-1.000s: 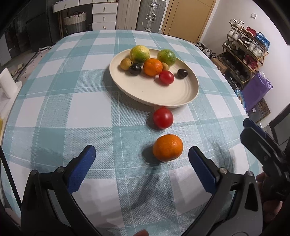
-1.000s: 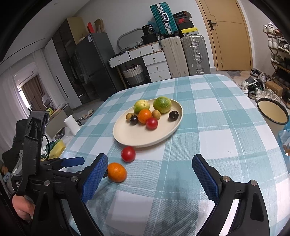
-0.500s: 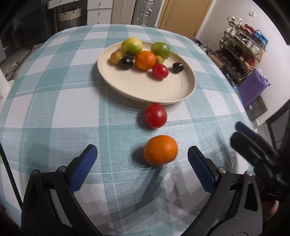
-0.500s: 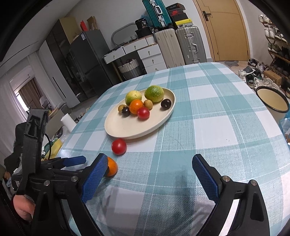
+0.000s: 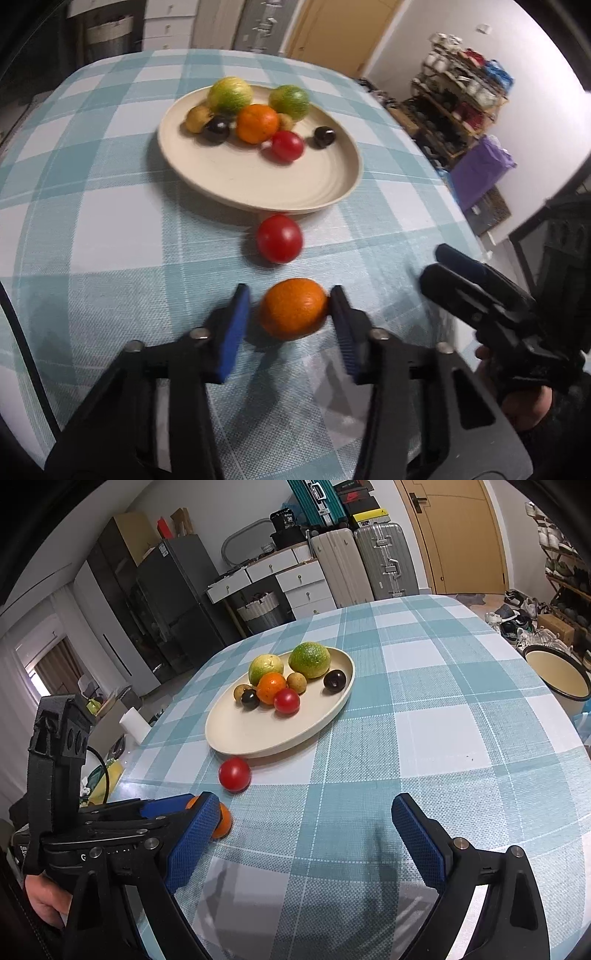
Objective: Organize fruits
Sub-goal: 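Grasp the remaining orange with the left gripper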
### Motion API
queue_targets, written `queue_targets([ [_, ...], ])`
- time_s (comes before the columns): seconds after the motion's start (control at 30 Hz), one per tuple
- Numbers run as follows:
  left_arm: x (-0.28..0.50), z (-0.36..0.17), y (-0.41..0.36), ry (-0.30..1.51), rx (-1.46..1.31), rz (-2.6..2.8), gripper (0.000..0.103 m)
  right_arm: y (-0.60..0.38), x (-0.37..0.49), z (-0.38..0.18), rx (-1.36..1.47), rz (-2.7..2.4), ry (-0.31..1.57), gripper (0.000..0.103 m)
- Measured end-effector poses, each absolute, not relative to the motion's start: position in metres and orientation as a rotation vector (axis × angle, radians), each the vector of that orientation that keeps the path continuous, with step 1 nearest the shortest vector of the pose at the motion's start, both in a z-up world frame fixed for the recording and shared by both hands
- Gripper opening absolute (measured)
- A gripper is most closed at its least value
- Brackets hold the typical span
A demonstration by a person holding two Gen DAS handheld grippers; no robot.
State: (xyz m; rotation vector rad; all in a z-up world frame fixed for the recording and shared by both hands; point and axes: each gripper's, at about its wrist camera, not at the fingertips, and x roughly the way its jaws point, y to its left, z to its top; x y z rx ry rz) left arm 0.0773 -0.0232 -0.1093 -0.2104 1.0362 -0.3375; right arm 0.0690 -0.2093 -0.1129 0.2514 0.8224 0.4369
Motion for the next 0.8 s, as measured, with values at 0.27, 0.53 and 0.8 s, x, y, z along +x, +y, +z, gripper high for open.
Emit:
queue_targets([
  [0.27, 0.073, -0.111, -0.005, 1.037, -0.286, -0.367, 0.035, -0.203, 0.071, -0.117, 0.247, 0.441, 0.856, 0.096],
  [0.53, 0.068, -0.107, 0.024, 0.997, -0.308, -0.340, 0.035, -0.189, 0.071, -0.114, 0.198, 0.446, 0.872, 0.096],
  [0.8, 0.062, -0.105, 0.055, 0.965, -0.361, -0.329, 0.035, -0.170, 0.075, -0.117, 0.165, 0.461, 0.894, 0.096],
])
